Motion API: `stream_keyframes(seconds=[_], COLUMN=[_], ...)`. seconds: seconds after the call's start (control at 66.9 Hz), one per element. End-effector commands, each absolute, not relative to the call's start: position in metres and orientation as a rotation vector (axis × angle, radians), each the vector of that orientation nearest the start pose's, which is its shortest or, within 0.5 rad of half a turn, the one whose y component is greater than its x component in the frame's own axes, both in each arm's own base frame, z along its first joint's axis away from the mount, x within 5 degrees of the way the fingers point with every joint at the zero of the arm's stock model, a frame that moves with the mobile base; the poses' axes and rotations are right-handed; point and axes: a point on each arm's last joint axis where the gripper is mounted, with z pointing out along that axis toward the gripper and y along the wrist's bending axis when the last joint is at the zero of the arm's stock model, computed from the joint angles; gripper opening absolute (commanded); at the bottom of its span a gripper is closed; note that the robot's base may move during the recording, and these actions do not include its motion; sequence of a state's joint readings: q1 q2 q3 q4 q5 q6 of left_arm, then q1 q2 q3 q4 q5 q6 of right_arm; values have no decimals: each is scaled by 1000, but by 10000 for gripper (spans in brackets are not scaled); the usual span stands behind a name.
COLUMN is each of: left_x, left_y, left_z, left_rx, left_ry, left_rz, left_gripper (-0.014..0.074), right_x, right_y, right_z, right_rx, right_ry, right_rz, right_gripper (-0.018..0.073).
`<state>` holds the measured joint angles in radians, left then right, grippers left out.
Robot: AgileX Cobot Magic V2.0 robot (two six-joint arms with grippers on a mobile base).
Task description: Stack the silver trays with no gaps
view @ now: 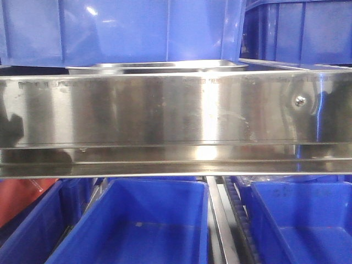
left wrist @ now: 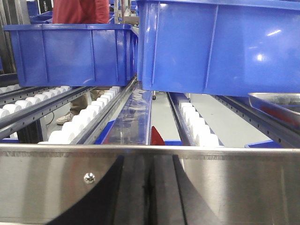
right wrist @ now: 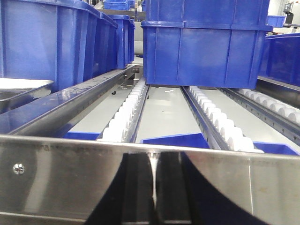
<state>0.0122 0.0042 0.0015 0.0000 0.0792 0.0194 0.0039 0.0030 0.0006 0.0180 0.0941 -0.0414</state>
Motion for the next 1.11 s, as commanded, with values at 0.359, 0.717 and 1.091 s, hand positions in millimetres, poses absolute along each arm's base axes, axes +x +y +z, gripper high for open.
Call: stream_keyframes(seconds=[0.359,0.717,1.091], left_x=[56,56,53], left_y=[1,1,1], left_z=[208,217,233], left_rx=[3,3,3], left_ry=[1538,1441,1408], left_rz=[31,31,32], left_gripper=[4,4,4], right_x=[56,56,51], right_y=[0,0,0], right_z=[206,207,241], right_rx=[-31,-31,-2], right_ry=[1558,1555,1321], right_rz=[-31,-31,-9], right_gripper=[-16,-16,-16])
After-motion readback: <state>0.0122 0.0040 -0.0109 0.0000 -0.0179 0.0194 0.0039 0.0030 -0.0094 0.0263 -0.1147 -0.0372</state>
